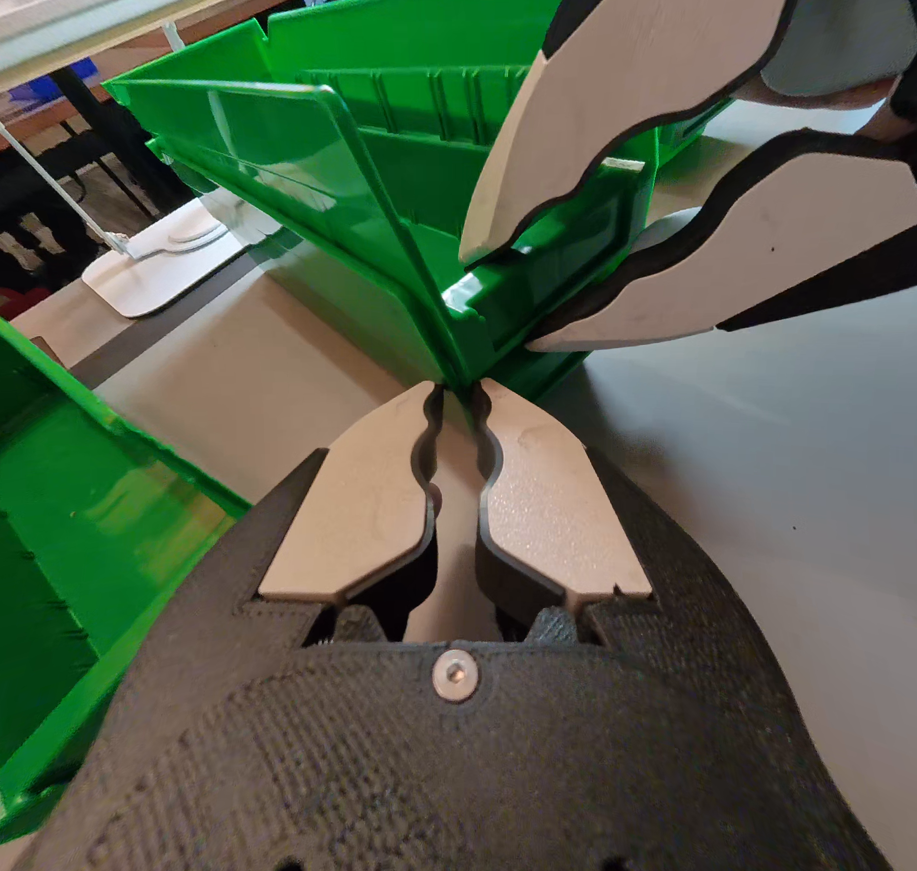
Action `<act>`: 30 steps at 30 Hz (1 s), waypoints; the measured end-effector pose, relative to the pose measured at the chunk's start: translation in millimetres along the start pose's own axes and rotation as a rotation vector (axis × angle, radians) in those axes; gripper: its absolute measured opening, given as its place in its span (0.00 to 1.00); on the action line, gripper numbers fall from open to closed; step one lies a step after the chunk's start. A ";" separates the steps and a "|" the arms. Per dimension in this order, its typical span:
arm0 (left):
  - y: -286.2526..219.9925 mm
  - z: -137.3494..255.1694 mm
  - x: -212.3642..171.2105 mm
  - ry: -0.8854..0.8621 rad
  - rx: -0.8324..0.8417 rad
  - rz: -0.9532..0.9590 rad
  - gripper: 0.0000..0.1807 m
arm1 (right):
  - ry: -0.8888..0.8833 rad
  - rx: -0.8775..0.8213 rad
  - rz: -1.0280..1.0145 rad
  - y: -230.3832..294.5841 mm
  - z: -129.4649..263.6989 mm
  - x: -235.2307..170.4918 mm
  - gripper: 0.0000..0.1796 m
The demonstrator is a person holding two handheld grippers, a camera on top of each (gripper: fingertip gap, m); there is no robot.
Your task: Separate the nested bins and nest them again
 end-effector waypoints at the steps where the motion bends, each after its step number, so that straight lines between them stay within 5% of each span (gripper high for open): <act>1: -0.5 -0.3 0.3 -0.005 0.012 -0.008 0.07 | -0.003 -0.020 0.010 1.5 0.0 -0.1 0.17; 11: -0.1 -5.7 1.0 0.023 0.057 -0.010 0.06 | -0.005 -0.077 0.046 -6.9 0.6 3.4 0.16; 18: 1.4 -8.1 3.7 0.028 0.062 0.014 0.04 | -0.049 -0.179 -0.050 -85.2 66.8 13.5 0.14; 30: -6.6 -6.9 5.4 0.038 0.078 -0.003 0.05 | -0.118 -0.187 -0.055 -81.6 69.4 4.4 0.14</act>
Point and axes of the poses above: each gripper's, where its closed fingertips meet, z back along the fingers, x out of its top, y = z × x across the jaws, the point moved 9 cm from there along z, back along the fingers, and after that the axes turned 4 degrees about y, right-handed, at the moved point
